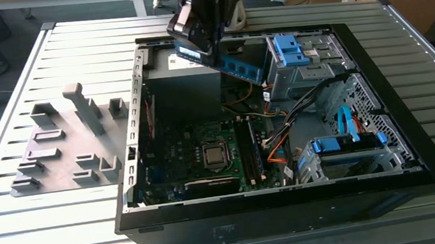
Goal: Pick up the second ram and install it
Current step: 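Insert the second ram into the second slot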
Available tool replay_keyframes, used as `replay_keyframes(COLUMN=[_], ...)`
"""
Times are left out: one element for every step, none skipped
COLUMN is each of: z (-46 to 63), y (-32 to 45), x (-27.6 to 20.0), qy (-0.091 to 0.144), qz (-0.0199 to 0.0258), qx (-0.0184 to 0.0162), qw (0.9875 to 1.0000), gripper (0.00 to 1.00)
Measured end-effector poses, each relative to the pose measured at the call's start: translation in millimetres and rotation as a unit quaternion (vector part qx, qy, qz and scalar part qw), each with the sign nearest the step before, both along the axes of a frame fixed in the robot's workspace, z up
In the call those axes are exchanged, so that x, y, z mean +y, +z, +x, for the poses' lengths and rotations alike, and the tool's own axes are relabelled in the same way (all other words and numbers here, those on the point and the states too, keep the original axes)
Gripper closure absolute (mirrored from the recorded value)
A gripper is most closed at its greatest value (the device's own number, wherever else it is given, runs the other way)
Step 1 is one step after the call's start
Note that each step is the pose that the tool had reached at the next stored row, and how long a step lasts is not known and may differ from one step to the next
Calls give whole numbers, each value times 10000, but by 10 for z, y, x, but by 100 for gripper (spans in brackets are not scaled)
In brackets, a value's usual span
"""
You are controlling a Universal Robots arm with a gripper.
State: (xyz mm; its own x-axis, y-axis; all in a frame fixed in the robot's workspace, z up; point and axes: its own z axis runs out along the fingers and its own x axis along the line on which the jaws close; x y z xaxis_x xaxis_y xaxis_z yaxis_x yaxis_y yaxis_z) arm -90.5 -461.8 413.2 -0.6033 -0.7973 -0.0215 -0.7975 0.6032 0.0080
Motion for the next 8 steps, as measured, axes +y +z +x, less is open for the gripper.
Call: replay_keyframes(z=[0,1,1,1,1,2,3,3], y=[0,-1,-1,-1,-2,-2,-2,-2], x=[0,0,0,0,0,0,0,0], qy=[-50,-97,-143,-187,-231,-278,-322,-364], qz=[0,0,0,0,0,0,0,0], qx=[0,0,0,0,0,0,0,0], qw=[10000,10000,9999,9998,9997,9996,9995,9993], gripper=[86,86,86,86,86,86,86,86])
